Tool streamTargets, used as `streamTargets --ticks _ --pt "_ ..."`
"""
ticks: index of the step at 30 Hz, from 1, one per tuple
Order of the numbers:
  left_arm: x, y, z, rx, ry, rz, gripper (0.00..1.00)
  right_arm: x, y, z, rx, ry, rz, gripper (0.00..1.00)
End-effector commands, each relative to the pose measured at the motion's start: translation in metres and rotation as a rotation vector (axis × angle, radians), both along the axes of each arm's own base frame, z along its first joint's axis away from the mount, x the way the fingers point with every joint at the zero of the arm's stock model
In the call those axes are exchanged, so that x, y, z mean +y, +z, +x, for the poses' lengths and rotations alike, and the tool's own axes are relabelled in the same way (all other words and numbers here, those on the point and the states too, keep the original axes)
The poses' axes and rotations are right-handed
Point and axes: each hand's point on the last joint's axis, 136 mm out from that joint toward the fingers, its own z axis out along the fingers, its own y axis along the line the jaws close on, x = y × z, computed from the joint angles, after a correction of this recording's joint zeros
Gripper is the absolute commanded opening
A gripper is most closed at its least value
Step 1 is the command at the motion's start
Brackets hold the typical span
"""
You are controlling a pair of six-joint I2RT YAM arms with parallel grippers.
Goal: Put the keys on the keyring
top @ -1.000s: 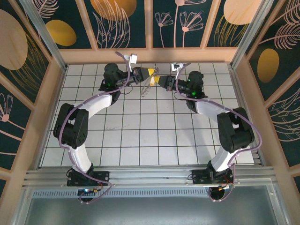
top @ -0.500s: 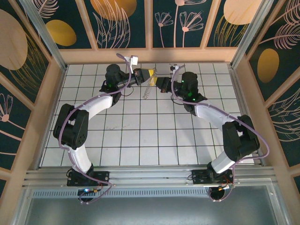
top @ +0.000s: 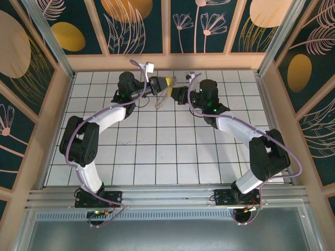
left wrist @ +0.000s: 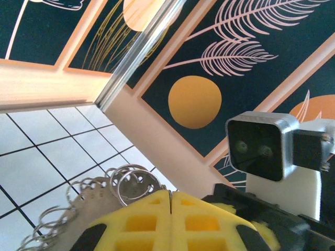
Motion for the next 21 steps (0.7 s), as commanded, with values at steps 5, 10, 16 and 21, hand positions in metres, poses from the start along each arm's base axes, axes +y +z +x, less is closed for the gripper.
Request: streamTargets --ticks 5,10,16,21 --pt "-0.005 0.022 -0.017 -0.073 -0.051 -0.036 0.0 -0.063 0.048 -0.02 -0.105 -0.025 0.167 0.31" --pt "-0.006 0.025 -0.02 -0.08 -0.066 -0.053 0.0 -0.086 0.066 -0.016 -0.137 -0.038 0.269 0.31" --pt "-0.007 0.029 -0.024 -0.083 -0.085 -0.069 0.0 -0.075 0.071 -0.011 -0.127 0.052 0.346 0.23" --pt "-0.007 0.031 -0.026 -0.09 -0.087 -0.072 0.0 -0.06 0.059 -0.007 -0.088 0.098 0.367 0.21"
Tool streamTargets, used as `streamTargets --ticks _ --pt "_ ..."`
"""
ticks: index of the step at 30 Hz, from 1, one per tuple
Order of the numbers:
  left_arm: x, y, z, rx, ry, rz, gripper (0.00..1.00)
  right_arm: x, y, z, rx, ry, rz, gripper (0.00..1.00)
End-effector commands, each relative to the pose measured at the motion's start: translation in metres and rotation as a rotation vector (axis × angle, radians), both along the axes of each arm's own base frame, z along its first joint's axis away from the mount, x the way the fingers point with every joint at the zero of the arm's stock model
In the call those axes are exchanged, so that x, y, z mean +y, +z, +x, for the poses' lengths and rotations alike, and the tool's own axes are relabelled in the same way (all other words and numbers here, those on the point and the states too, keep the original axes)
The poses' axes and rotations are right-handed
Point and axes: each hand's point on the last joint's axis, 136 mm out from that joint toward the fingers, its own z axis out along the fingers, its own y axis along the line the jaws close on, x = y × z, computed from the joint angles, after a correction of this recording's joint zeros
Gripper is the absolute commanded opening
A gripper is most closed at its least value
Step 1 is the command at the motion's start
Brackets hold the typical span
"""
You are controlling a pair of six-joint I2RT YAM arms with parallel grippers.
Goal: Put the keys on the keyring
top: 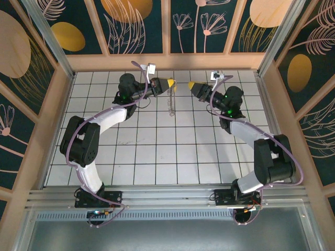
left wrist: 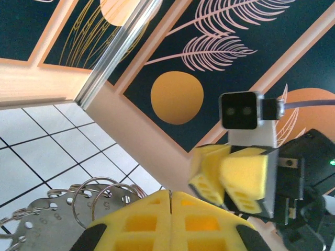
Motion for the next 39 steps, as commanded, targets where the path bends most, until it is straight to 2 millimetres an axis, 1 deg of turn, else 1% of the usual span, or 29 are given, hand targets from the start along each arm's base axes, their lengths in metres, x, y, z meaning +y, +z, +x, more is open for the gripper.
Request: streamTargets --ticks 1,5,12,16,18,21,26,30,34,39 --pt "0.0 0.027 -0.012 -0.081 -0.024 -0.043 0.0 0.016 0.024 -0.01 -0.076 0.081 0.049 0.2" --pt "-0.001 0.027 -0.013 -0.082 -0.03 -0.044 0.0 0.027 0.017 -0.006 -0.063 0.094 0.042 0.18" --pt "-0.003 0.027 -0.015 -0.081 -0.039 -0.042 0.0 0.03 0.014 0.01 -0.052 0.079 0.04 0.16" --pt "-0.004 0.028 -0.016 -0.086 -0.043 -0.042 0.0 0.037 0.01 0.013 -0.037 0.11 0.037 0.14" --pt "-0.004 0.027 -0.015 -0.085 -0.044 -0.042 0.0 0.042 0.009 0.011 -0.035 0.132 0.033 0.13" --pt "-0.005 0.027 -0.013 -0.085 -0.038 -0.043 0.0 0.052 0.005 0.002 -0.031 0.178 0.02 0.1" --pt "-0.004 0.026 -0.01 -0.081 -0.021 -0.045 0.0 0.067 -0.005 -0.017 -0.025 0.221 -0.019 0.08" --pt "-0.004 0.026 -0.011 -0.082 -0.02 -0.046 0.0 0.066 -0.009 -0.024 -0.022 0.209 -0.025 0.08" --pt "-0.004 0.026 -0.012 -0.082 -0.025 -0.048 0.0 0.062 -0.009 -0.021 -0.022 0.178 -0.019 0.09" --pt "-0.004 0.028 -0.014 -0.084 -0.03 -0.049 0.0 0.055 -0.003 -0.02 -0.038 0.156 0.018 0.09"
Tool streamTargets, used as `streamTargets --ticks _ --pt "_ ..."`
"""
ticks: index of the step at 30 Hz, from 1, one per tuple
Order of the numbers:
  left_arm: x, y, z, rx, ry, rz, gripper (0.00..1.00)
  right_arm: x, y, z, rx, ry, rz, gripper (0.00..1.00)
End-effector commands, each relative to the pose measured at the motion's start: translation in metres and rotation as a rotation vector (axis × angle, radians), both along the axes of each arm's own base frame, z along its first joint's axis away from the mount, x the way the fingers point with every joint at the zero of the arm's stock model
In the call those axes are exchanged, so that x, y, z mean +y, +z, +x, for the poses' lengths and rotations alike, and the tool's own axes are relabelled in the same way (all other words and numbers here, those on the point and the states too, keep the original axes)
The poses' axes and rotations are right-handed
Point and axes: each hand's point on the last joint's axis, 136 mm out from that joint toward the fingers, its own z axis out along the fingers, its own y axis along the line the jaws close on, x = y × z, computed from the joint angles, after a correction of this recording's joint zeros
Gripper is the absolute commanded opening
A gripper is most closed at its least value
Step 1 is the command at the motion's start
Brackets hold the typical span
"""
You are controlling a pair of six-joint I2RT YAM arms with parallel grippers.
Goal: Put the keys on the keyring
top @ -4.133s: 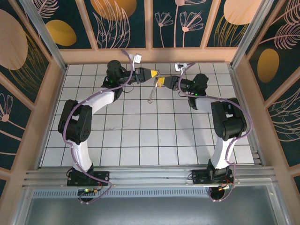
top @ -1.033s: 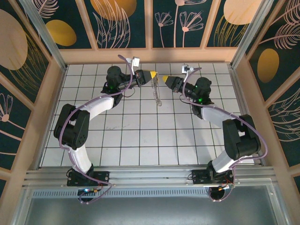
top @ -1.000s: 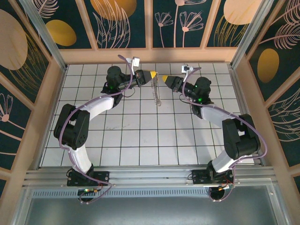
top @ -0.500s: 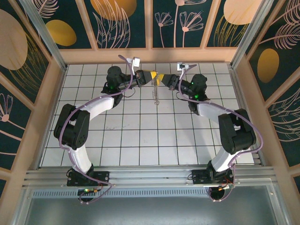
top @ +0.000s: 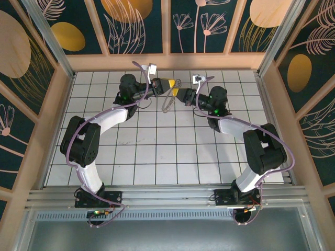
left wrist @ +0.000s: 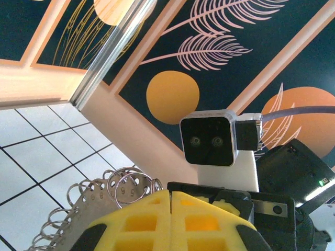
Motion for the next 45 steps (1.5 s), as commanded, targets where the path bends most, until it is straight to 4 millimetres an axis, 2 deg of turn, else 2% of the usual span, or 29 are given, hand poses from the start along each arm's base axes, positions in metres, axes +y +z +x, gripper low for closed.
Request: streamTargets --ticks 1,3,8,15,25,39,45 --pt "0.0 0.025 -0.01 -0.076 -0.019 -0.043 0.0 -0.011 0.022 -0.007 -0.074 -0.02 0.053 0.1" --pt "0.0 0.026 -0.011 -0.08 -0.022 -0.042 0.0 -0.018 0.025 -0.009 -0.082 -0.028 0.066 0.13" --pt "0.0 0.028 -0.012 -0.087 -0.03 -0.044 0.0 -0.036 0.034 -0.019 -0.114 -0.06 0.087 0.29" --pt "-0.001 0.029 -0.015 -0.091 -0.044 -0.047 0.0 -0.055 0.052 -0.023 -0.167 -0.106 0.092 0.31" --pt "-0.002 0.031 -0.017 -0.092 -0.056 -0.052 0.0 -0.044 0.065 -0.011 -0.176 -0.017 0.177 0.34" --pt "-0.003 0.033 -0.019 -0.095 -0.057 -0.056 0.0 -0.019 0.058 -0.005 -0.136 0.052 0.226 0.33" --pt "-0.003 0.034 -0.019 -0.095 -0.056 -0.058 0.0 -0.014 0.055 -0.004 -0.127 0.06 0.228 0.33"
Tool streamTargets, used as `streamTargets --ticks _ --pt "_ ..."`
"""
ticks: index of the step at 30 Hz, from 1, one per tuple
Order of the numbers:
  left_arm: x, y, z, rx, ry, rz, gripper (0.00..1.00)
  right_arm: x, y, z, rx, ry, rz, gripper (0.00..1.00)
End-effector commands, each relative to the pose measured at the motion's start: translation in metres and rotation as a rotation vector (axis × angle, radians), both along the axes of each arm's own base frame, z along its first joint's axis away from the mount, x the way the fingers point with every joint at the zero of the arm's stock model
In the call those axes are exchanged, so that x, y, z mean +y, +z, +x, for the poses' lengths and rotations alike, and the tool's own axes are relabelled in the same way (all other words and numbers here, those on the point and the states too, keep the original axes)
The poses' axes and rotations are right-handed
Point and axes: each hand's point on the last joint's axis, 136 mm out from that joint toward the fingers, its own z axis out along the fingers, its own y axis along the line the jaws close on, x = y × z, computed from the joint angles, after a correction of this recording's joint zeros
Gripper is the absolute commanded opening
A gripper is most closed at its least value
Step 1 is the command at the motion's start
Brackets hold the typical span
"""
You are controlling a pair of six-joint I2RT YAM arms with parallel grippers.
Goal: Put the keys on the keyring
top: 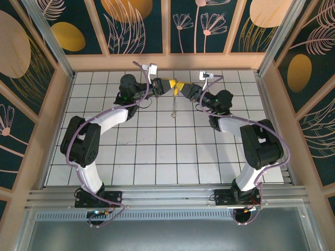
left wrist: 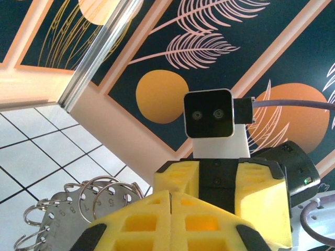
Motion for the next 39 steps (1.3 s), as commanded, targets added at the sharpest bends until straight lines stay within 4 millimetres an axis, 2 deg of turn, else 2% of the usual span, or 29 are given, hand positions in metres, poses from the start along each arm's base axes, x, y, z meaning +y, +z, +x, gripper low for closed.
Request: streamTargets --ticks 1,4,13,19,28,32,35,39 --pt "0.0 0.028 -0.012 -0.075 -0.023 -0.042 0.0 0.002 0.017 -0.004 -0.066 0.016 0.031 0.33" --pt "0.0 0.028 -0.013 -0.076 -0.024 -0.043 0.0 0.001 0.017 -0.003 -0.067 0.01 0.033 0.32" --pt "0.0 0.028 -0.013 -0.076 -0.024 -0.042 0.0 -0.027 0.013 0.004 -0.052 -0.071 0.045 0.32" --pt "0.0 0.029 -0.014 -0.08 -0.025 -0.043 0.0 -0.02 0.01 0.006 -0.042 -0.049 0.051 0.31" --pt "0.0 0.029 -0.015 -0.078 -0.025 -0.044 0.0 0.001 0.012 0.009 -0.041 -0.004 0.051 0.31" --pt "0.0 0.03 -0.016 -0.082 -0.024 -0.045 0.0 0.004 0.012 0.009 -0.04 0.004 0.053 0.26" --pt "0.0 0.03 -0.015 -0.082 -0.024 -0.045 0.0 0.004 0.011 0.009 -0.041 0.006 0.052 0.15" --pt "0.0 0.029 -0.015 -0.078 -0.024 -0.044 0.0 0.004 0.009 0.008 -0.039 0.005 0.048 0.05"
